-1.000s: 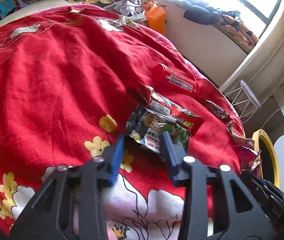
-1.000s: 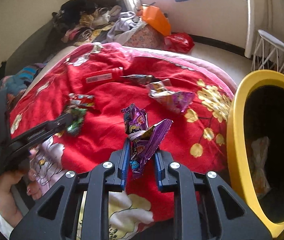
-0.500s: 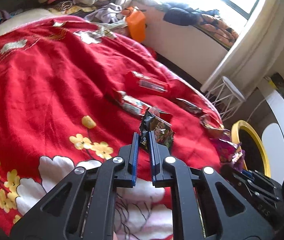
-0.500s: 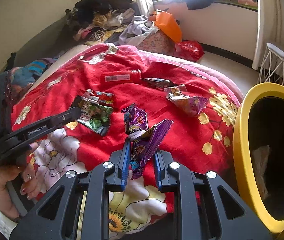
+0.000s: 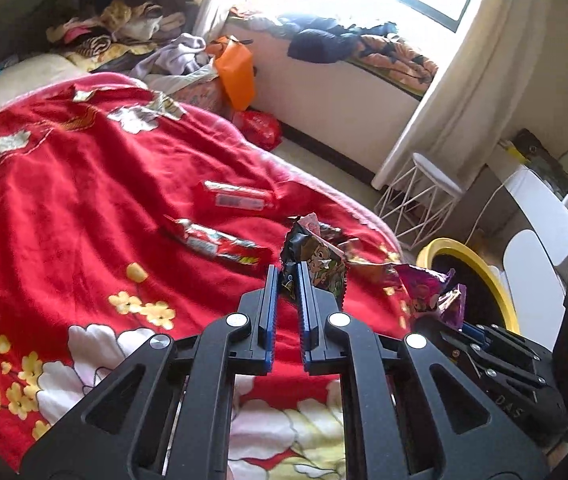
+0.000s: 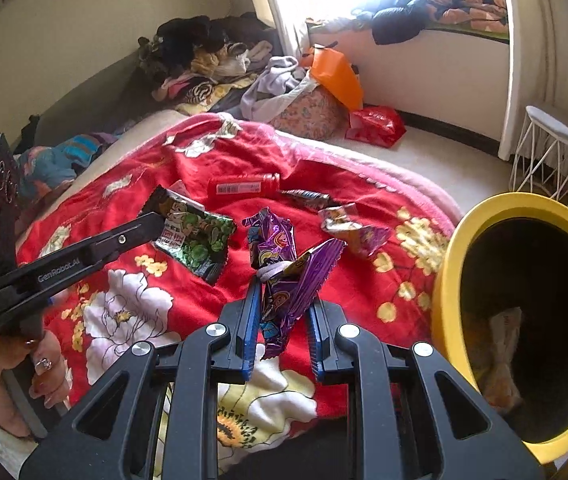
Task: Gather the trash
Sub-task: 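Carry the green and purple wrappers over the bin with both tools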
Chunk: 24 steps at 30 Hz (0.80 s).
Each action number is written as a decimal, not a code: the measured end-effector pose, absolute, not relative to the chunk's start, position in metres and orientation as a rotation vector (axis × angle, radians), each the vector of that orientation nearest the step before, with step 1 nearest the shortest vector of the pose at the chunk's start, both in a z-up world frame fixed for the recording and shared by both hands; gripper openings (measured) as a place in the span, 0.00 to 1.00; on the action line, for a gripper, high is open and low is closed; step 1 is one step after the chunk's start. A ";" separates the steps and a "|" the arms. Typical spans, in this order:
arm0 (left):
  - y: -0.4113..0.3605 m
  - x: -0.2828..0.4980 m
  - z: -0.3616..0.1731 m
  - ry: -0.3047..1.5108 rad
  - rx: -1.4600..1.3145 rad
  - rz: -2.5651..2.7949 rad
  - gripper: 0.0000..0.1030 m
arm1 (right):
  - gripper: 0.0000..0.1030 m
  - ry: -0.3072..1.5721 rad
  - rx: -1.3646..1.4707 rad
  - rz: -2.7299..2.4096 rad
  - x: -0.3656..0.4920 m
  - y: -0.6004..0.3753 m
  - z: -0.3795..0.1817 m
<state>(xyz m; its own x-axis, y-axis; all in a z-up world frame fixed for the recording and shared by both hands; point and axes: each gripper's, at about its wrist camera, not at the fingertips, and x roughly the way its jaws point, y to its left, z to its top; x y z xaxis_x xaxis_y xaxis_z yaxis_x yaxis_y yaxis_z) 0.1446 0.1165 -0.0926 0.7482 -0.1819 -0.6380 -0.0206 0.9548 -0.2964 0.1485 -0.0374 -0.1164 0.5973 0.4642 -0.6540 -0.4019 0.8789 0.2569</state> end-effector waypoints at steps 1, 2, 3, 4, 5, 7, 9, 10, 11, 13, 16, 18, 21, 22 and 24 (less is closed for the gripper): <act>0.115 0.144 -0.091 0.719 -0.294 -0.095 0.06 | 0.19 0.779 0.088 0.500 0.148 -0.040 -0.115; 0.112 0.144 -0.088 0.715 -0.291 -0.100 0.06 | 0.19 0.774 0.092 0.494 0.148 -0.043 -0.114; 0.111 0.143 -0.086 0.712 -0.290 -0.102 0.06 | 0.19 0.771 0.095 0.490 0.147 -0.045 -0.112; 0.108 0.143 -0.084 0.708 -0.287 -0.106 0.06 | 0.19 0.766 0.099 0.486 0.147 -0.048 -0.111; 0.106 0.143 -0.082 0.704 -0.284 -0.110 0.06 | 0.19 0.762 0.103 0.481 0.147 -0.051 -0.109; 0.104 0.142 -0.079 0.698 -0.281 -0.118 0.06 | 0.19 0.753 0.109 0.472 0.146 -0.057 -0.107; 0.101 0.142 -0.076 0.692 -0.277 -0.127 0.06 | 0.19 0.747 0.114 0.463 0.146 -0.063 -0.105; 0.099 0.141 -0.075 0.690 -0.276 -0.130 0.06 | 0.19 0.744 0.117 0.458 0.145 -0.066 -0.104; 0.098 0.141 -0.073 0.687 -0.274 -0.133 0.06 | 0.19 0.741 0.120 0.453 0.145 -0.069 -0.102; 0.094 0.140 -0.070 0.680 -0.271 -0.142 0.06 | 0.19 0.735 0.125 0.442 0.144 -0.074 -0.101; 0.088 0.138 -0.065 0.669 -0.266 -0.156 0.05 | 0.19 0.728 0.136 0.424 0.144 -0.083 -0.098; 0.084 0.138 -0.062 0.664 -0.262 -0.164 0.06 | 0.19 0.723 0.145 0.409 0.144 -0.090 -0.097; 0.077 0.136 -0.058 0.655 -0.259 -0.179 0.06 | 0.19 0.715 0.160 0.390 0.144 -0.099 -0.094; 0.075 0.136 -0.057 0.653 -0.257 -0.184 0.06 | 0.19 0.713 0.166 0.384 0.144 -0.103 -0.094; 0.072 0.136 -0.055 0.649 -0.254 -0.194 0.06 | 0.19 0.709 0.174 0.369 0.144 -0.110 -0.093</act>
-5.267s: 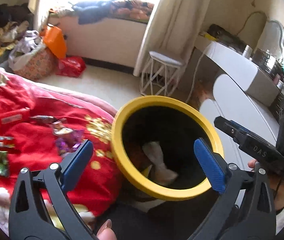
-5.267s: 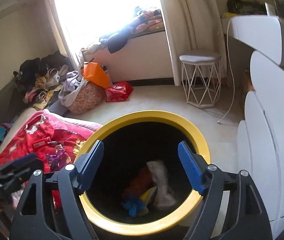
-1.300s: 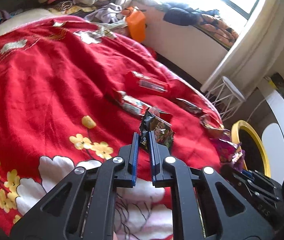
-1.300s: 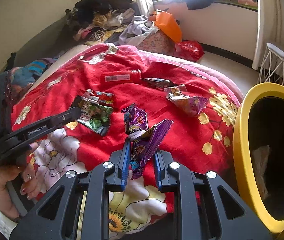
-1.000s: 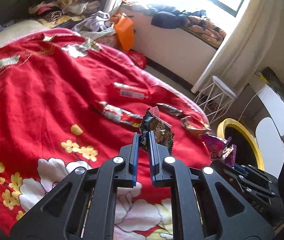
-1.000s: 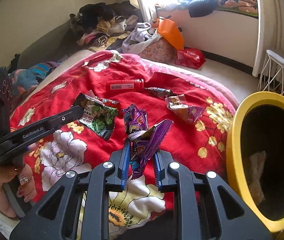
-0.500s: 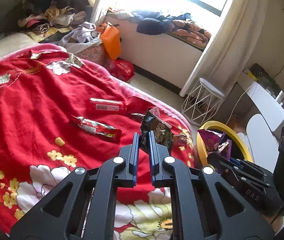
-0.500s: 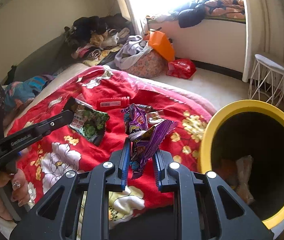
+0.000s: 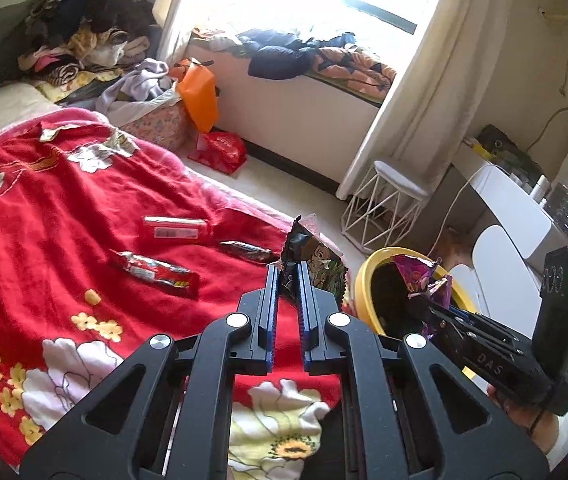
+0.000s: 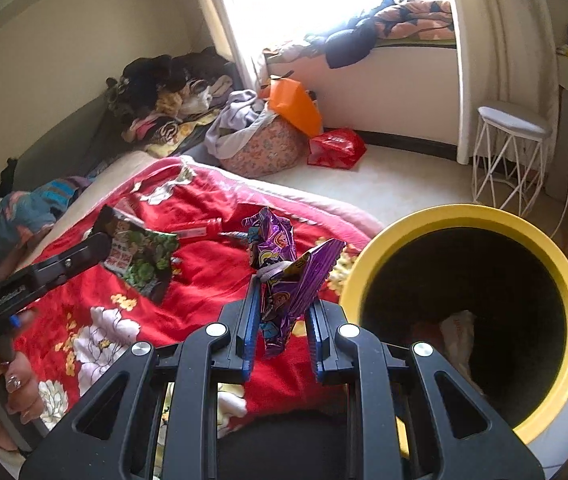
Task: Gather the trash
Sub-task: 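Carry the green and purple wrappers over the bin with both tools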
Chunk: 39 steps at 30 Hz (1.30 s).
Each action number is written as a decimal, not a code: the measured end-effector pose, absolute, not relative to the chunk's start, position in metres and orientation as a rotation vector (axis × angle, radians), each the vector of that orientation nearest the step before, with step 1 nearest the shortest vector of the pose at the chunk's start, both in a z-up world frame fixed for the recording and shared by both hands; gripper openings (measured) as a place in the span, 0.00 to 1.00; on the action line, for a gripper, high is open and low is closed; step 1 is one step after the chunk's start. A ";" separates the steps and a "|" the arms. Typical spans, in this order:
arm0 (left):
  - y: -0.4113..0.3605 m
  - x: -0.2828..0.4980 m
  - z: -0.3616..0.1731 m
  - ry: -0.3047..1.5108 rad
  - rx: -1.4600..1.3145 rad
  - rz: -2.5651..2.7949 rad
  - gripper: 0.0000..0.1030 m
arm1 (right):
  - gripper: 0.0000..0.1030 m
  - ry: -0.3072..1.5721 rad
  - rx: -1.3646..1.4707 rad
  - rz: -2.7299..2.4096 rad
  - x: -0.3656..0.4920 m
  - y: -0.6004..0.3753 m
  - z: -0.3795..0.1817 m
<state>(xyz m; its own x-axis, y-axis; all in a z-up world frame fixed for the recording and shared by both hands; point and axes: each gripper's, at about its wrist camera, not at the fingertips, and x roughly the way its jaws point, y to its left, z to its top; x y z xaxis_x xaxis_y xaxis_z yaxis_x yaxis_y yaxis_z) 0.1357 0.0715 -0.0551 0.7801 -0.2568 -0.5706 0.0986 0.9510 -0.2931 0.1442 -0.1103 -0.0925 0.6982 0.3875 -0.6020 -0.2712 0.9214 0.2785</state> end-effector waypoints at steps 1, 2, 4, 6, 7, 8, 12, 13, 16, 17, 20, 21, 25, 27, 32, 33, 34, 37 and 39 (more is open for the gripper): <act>0.069 0.135 -0.054 0.647 -0.253 -0.198 0.06 | 0.19 0.708 0.178 0.364 0.144 -0.113 -0.092; 0.068 0.135 -0.053 0.646 -0.253 -0.202 0.06 | 0.19 0.707 0.183 0.358 0.144 -0.117 -0.092; 0.064 0.135 -0.051 0.642 -0.251 -0.210 0.06 | 0.19 0.706 0.191 0.347 0.144 -0.123 -0.092; 0.061 0.134 -0.050 0.639 -0.248 -0.218 0.06 | 0.19 0.703 0.201 0.337 0.144 -0.128 -0.091; 0.060 0.134 -0.049 0.638 -0.247 -0.220 0.06 | 0.19 0.701 0.204 0.333 0.144 -0.131 -0.090; 0.058 0.133 -0.048 0.638 -0.246 -0.223 0.06 | 0.19 0.698 0.208 0.326 0.144 -0.134 -0.090; 0.051 0.133 -0.047 0.636 -0.239 -0.235 0.06 | 0.19 0.692 0.217 0.307 0.143 -0.142 -0.089; 0.049 0.132 -0.047 0.637 -0.238 -0.238 0.06 | 0.19 0.690 0.219 0.301 0.143 -0.144 -0.089; 0.043 0.134 -0.045 0.636 -0.230 -0.248 0.06 | 0.19 0.684 0.219 0.283 0.144 -0.151 -0.088; 0.040 0.134 -0.045 0.636 -0.228 -0.253 0.06 | 0.19 0.683 0.221 0.276 0.144 -0.154 -0.088; 0.034 0.134 -0.046 0.638 -0.219 -0.264 0.06 | 0.19 0.680 0.228 0.261 0.144 -0.160 -0.089; 0.031 0.134 -0.046 0.638 -0.215 -0.268 0.06 | 0.19 0.679 0.230 0.253 0.144 -0.164 -0.089; 0.022 0.136 -0.047 0.642 -0.205 -0.286 0.06 | 0.19 0.675 0.241 0.230 0.145 -0.173 -0.090; 0.017 0.137 -0.047 0.645 -0.201 -0.295 0.06 | 0.19 0.674 0.244 0.219 0.145 -0.178 -0.090; 0.000 0.140 -0.049 0.651 -0.184 -0.324 0.06 | 0.19 0.671 0.257 0.177 0.147 -0.192 -0.093; -0.004 0.141 -0.049 0.652 -0.178 -0.331 0.06 | 0.19 0.671 0.258 0.170 0.148 -0.194 -0.093; -0.009 0.142 -0.050 0.654 -0.174 -0.338 0.06 | 0.19 0.670 0.259 0.160 0.148 -0.197 -0.094; -0.021 0.145 -0.052 0.659 -0.164 -0.357 0.06 | 0.19 0.667 0.261 0.128 0.148 -0.206 -0.096; -0.030 0.146 -0.054 0.663 -0.155 -0.370 0.06 | 0.19 0.667 0.264 0.104 0.148 -0.214 -0.098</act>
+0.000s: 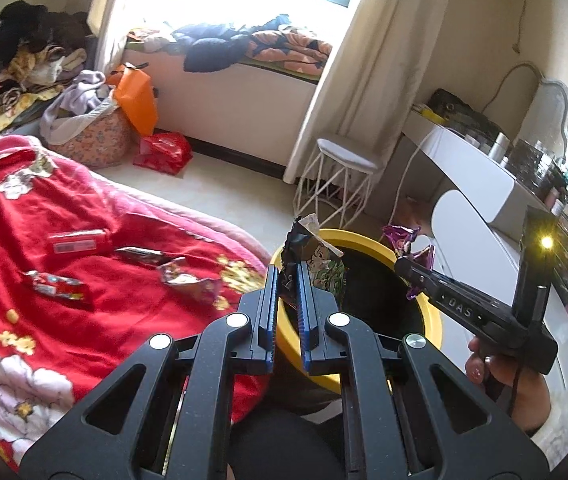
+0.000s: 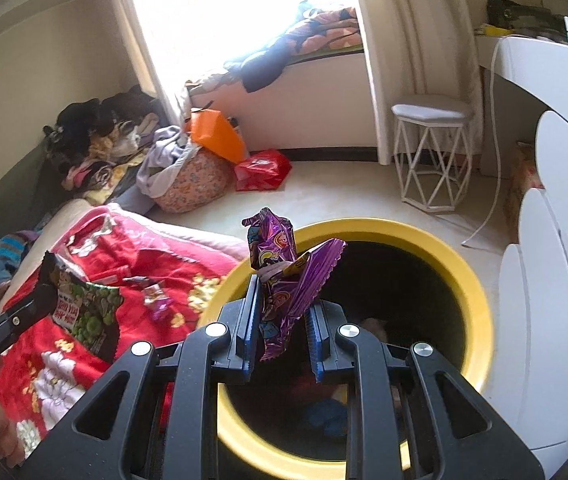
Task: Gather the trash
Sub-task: 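Carry the green and purple wrappers over the bin with both tools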
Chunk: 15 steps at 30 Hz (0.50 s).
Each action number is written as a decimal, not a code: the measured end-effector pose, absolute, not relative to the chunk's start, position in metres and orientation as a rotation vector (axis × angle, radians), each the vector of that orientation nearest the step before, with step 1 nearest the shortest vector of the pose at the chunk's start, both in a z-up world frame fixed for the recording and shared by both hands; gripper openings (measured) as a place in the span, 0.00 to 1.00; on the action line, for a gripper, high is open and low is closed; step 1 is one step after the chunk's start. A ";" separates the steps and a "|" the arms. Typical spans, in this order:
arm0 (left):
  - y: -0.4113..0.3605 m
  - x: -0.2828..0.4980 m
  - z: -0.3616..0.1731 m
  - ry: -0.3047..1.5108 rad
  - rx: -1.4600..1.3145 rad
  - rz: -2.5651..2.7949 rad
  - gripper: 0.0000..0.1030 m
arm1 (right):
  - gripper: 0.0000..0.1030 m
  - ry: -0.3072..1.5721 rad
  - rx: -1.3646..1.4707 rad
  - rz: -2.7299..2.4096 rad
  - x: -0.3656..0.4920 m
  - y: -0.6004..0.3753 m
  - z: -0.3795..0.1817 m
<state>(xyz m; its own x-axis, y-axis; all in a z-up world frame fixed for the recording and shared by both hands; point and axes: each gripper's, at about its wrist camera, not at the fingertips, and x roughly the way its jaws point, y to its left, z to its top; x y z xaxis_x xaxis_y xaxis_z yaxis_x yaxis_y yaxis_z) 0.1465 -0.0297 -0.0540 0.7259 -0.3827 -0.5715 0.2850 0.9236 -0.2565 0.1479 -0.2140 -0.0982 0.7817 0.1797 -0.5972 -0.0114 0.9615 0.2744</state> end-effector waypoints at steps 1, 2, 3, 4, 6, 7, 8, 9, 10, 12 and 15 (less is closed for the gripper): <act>-0.034 0.148 -0.056 0.667 -0.147 -0.375 0.06 | 0.19 0.668 0.267 0.097 0.148 -0.217 -0.099; -0.038 0.149 -0.057 0.671 -0.142 -0.381 0.06 | 0.19 0.669 0.271 0.090 0.148 -0.219 -0.100; -0.042 0.151 -0.060 0.676 -0.135 -0.385 0.06 | 0.19 0.672 0.277 0.082 0.148 -0.223 -0.102; -0.046 0.153 -0.062 0.682 -0.127 -0.389 0.06 | 0.19 0.674 0.281 0.072 0.149 -0.227 -0.103; -0.054 0.156 -0.068 0.696 -0.113 -0.395 0.06 | 0.19 0.680 0.288 0.057 0.149 -0.233 -0.107; -0.058 0.157 -0.071 0.702 -0.106 -0.398 0.06 | 0.19 0.682 0.290 0.052 0.149 -0.235 -0.109; -0.063 0.158 -0.074 0.708 -0.097 -0.402 0.06 | 0.19 0.685 0.293 0.045 0.150 -0.238 -0.111; -0.065 0.159 -0.076 0.712 -0.091 -0.404 0.06 | 0.19 0.688 0.297 0.040 0.150 -0.240 -0.112; -0.068 0.161 -0.079 0.719 -0.087 -0.407 0.06 | 0.19 0.691 0.301 0.037 0.151 -0.242 -0.113; -0.072 0.163 -0.084 0.730 -0.081 -0.410 0.06 | 0.19 0.695 0.305 0.028 0.151 -0.246 -0.116; -0.078 0.167 -0.090 0.744 -0.070 -0.415 0.06 | 0.20 0.703 0.312 0.020 0.152 -0.252 -0.120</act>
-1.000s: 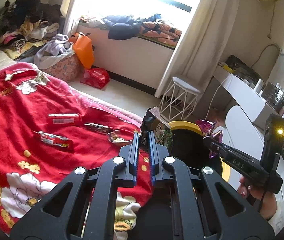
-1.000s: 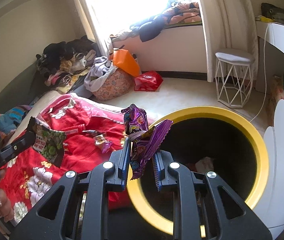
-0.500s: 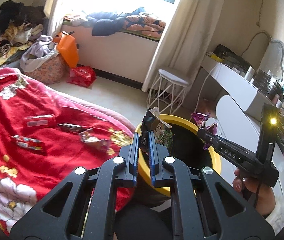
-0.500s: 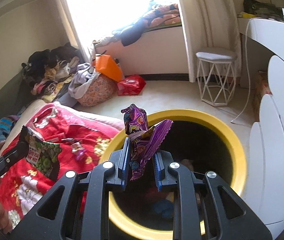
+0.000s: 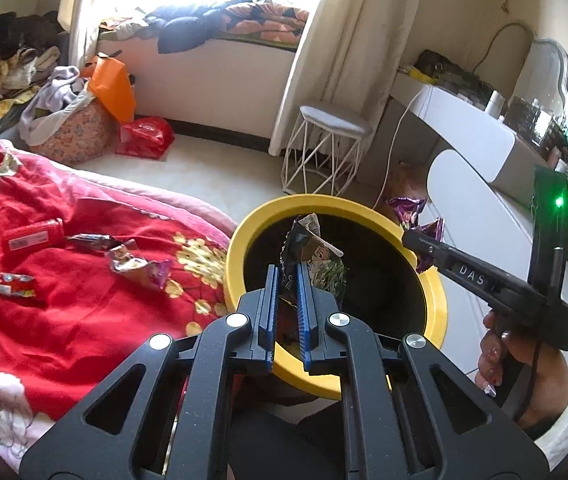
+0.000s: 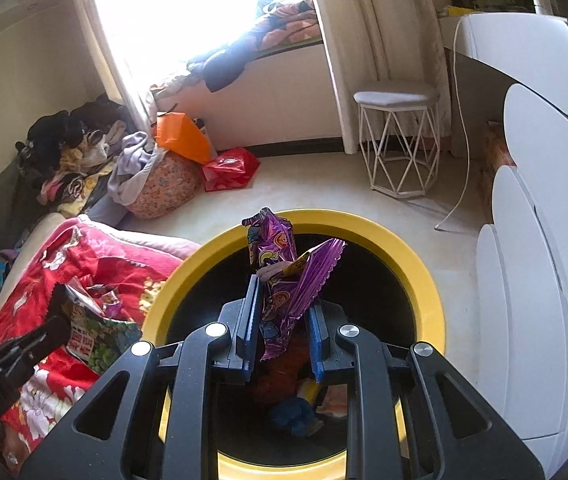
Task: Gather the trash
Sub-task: 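Carry the green and purple wrappers over the bin with both tools, then open both tools to drop the wrappers into the bin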
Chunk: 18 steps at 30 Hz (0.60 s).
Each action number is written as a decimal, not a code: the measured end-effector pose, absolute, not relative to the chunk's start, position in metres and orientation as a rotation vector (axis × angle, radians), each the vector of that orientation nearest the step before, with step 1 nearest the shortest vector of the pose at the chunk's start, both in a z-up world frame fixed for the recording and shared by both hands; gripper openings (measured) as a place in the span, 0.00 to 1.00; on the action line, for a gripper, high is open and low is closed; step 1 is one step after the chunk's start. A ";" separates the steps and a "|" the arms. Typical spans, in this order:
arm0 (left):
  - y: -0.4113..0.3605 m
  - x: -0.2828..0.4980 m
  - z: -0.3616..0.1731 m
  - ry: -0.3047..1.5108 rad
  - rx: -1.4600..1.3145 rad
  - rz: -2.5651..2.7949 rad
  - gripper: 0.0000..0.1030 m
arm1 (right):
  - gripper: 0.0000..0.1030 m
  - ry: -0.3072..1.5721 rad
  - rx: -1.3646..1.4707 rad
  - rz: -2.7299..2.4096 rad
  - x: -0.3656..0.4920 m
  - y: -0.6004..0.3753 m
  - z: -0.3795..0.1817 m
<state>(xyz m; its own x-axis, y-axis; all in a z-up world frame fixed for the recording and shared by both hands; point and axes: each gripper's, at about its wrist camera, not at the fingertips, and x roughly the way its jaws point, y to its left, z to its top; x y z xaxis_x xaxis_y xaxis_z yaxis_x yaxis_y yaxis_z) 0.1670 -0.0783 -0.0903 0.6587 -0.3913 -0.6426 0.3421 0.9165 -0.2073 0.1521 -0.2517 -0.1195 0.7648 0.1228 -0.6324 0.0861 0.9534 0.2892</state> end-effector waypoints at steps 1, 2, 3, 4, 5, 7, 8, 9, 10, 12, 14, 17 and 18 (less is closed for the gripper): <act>-0.080 0.168 -0.093 0.747 -0.065 -0.417 0.06 | 0.20 0.707 0.314 0.019 0.152 -0.254 -0.121; -0.081 0.169 -0.094 0.751 -0.063 -0.418 0.06 | 0.20 0.711 0.317 0.018 0.153 -0.255 -0.123; -0.083 0.170 -0.096 0.756 -0.063 -0.421 0.06 | 0.20 0.714 0.318 0.018 0.153 -0.256 -0.123; -0.085 0.171 -0.098 0.760 -0.060 -0.423 0.06 | 0.20 0.719 0.319 0.020 0.154 -0.257 -0.124; -0.086 0.171 -0.101 0.765 -0.058 -0.424 0.06 | 0.20 0.722 0.319 0.020 0.154 -0.257 -0.125; -0.088 0.172 -0.104 0.772 -0.059 -0.426 0.06 | 0.20 0.729 0.319 0.023 0.155 -0.258 -0.127; -0.089 0.173 -0.105 0.776 -0.059 -0.426 0.06 | 0.20 0.732 0.320 0.025 0.155 -0.258 -0.128; -0.089 0.174 -0.106 0.779 -0.060 -0.426 0.06 | 0.20 0.734 0.323 0.026 0.156 -0.258 -0.128; -0.090 0.175 -0.108 0.783 -0.060 -0.426 0.06 | 0.21 0.737 0.325 0.029 0.156 -0.259 -0.129; -0.092 0.177 -0.110 0.790 -0.063 -0.429 0.06 | 0.22 0.744 0.329 0.032 0.156 -0.259 -0.131; -0.094 0.180 -0.111 0.797 -0.069 -0.435 0.07 | 0.23 0.747 0.333 0.032 0.157 -0.260 -0.132; -0.094 0.183 -0.112 0.805 -0.081 -0.432 0.35 | 0.41 0.742 0.334 0.018 0.156 -0.263 -0.132; -0.092 0.183 -0.112 0.801 -0.090 -0.424 0.41 | 0.45 0.737 0.341 0.020 0.155 -0.264 -0.132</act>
<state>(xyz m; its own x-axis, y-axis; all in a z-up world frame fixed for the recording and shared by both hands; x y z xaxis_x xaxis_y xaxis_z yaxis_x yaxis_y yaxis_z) 0.1830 -0.0918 -0.1115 0.6168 -0.4018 -0.6769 0.3343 0.9122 -0.2369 0.1553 -0.2639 -0.1317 0.7429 0.1370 -0.6552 0.1004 0.9449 0.3115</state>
